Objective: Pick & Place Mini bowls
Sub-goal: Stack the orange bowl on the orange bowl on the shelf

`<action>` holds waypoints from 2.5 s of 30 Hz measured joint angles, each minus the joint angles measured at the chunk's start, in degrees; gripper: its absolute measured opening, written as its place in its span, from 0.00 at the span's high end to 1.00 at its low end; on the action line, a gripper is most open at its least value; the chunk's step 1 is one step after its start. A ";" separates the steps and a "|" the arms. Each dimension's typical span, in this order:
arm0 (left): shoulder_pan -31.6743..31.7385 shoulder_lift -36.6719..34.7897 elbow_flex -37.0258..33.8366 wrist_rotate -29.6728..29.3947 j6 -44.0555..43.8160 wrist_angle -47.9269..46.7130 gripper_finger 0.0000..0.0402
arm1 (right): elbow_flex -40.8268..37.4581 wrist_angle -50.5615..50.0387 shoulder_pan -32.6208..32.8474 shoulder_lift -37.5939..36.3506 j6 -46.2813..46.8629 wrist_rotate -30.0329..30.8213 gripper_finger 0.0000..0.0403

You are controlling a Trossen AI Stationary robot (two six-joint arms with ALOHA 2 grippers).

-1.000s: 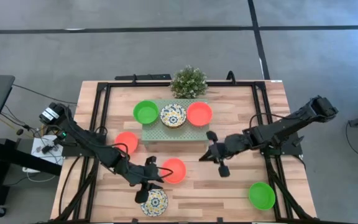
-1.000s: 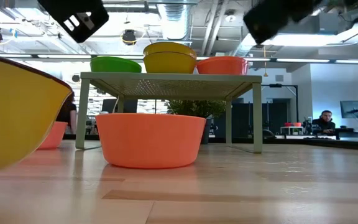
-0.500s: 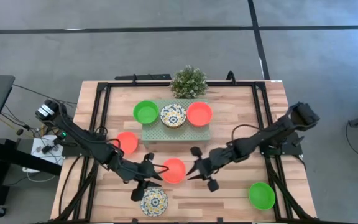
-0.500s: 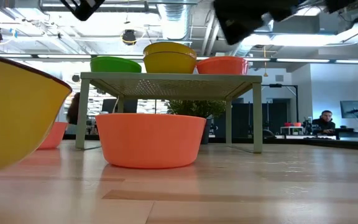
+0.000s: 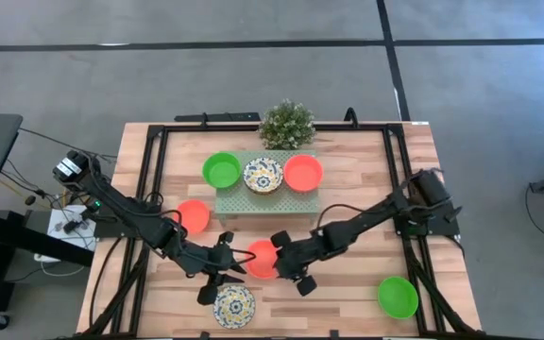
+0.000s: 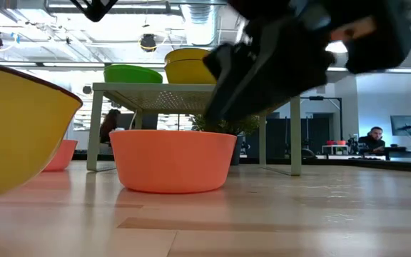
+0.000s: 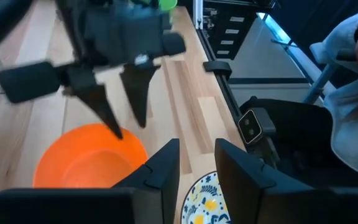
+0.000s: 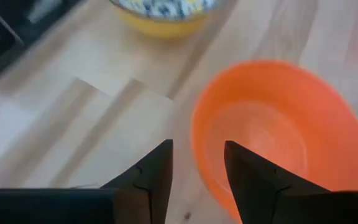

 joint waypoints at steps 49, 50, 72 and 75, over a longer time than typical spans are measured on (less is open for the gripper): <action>0.16 0.07 -2.48 -1.05 1.58 1.67 0.75 | 10.85 -44.41 -0.11 -32.21 4.63 31.21 1.00; 0.17 0.07 -2.48 -1.07 1.58 1.82 0.75 | 10.85 -44.29 -1.52 -32.85 4.63 31.23 1.00; 0.15 0.07 -2.50 -1.07 1.73 3.10 0.75 | 9.34 -46.78 -18.86 -23.96 -1.58 22.99 1.00; 0.15 0.07 -2.50 -1.09 1.74 3.10 0.75 | 9.34 -46.69 -18.86 -23.94 -1.58 22.99 0.99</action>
